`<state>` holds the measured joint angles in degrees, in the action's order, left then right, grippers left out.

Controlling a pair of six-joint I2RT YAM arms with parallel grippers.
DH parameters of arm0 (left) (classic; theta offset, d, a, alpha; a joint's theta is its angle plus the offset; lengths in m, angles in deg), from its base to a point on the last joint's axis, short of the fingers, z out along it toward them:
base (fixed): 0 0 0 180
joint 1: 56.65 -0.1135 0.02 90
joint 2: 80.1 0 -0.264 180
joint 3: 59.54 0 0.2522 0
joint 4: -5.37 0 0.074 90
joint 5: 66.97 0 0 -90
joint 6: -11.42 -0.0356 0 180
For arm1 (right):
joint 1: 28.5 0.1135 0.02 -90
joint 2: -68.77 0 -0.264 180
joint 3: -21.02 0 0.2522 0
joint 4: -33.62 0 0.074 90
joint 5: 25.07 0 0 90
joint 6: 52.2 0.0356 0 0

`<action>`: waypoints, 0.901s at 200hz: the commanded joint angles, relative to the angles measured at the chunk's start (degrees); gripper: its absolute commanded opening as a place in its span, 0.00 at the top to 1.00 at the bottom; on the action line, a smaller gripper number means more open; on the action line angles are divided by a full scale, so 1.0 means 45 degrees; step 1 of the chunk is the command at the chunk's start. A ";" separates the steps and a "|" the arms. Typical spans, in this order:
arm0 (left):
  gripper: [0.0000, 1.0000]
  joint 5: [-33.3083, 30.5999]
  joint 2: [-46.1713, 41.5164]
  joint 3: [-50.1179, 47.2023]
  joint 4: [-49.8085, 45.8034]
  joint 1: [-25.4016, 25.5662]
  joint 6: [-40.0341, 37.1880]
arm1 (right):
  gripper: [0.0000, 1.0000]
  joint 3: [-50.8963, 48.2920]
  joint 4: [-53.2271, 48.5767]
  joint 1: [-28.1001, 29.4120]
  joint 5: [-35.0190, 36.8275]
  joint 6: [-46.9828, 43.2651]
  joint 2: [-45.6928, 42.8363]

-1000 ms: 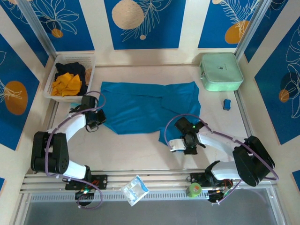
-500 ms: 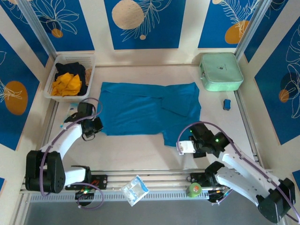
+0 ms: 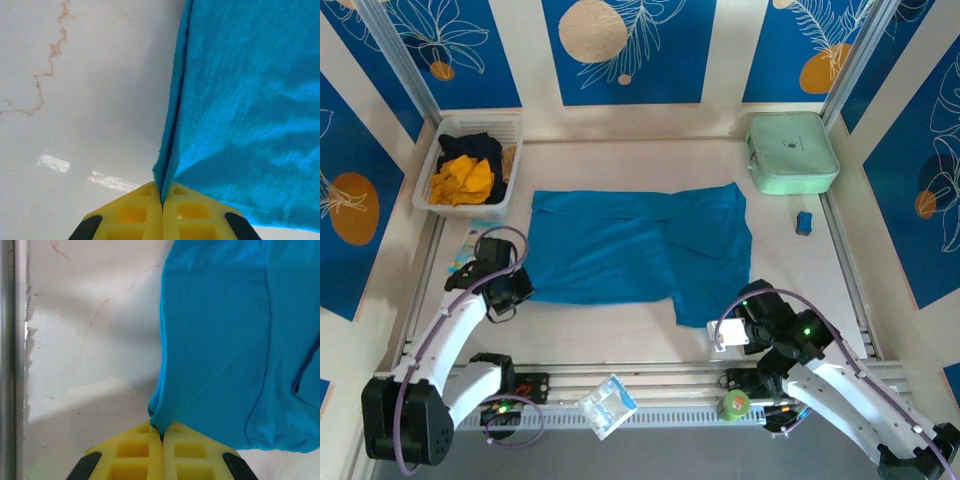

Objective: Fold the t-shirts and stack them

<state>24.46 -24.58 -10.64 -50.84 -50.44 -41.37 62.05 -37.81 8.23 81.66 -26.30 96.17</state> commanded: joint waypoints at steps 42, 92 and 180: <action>1.00 -0.0337 0.1236 0.1476 -0.0438 0.0122 0.0149 | 1.00 0.3729 0.2349 -0.0875 -0.0024 0.2469 0.1926; 1.00 -0.0534 0.2871 0.2902 0.0124 0.0103 -0.0118 | 1.00 0.5219 0.4937 -0.2380 -0.0381 0.2576 0.5312; 1.00 -0.1301 0.5693 0.4832 0.0494 -0.0092 -0.0450 | 1.00 0.7145 0.6688 -0.5174 -0.2197 0.2188 0.9460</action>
<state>20.90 -1.56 8.64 -49.18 -50.44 -42.11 91.76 -10.53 -13.02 75.98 -16.20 136.10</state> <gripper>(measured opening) 0.055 0.046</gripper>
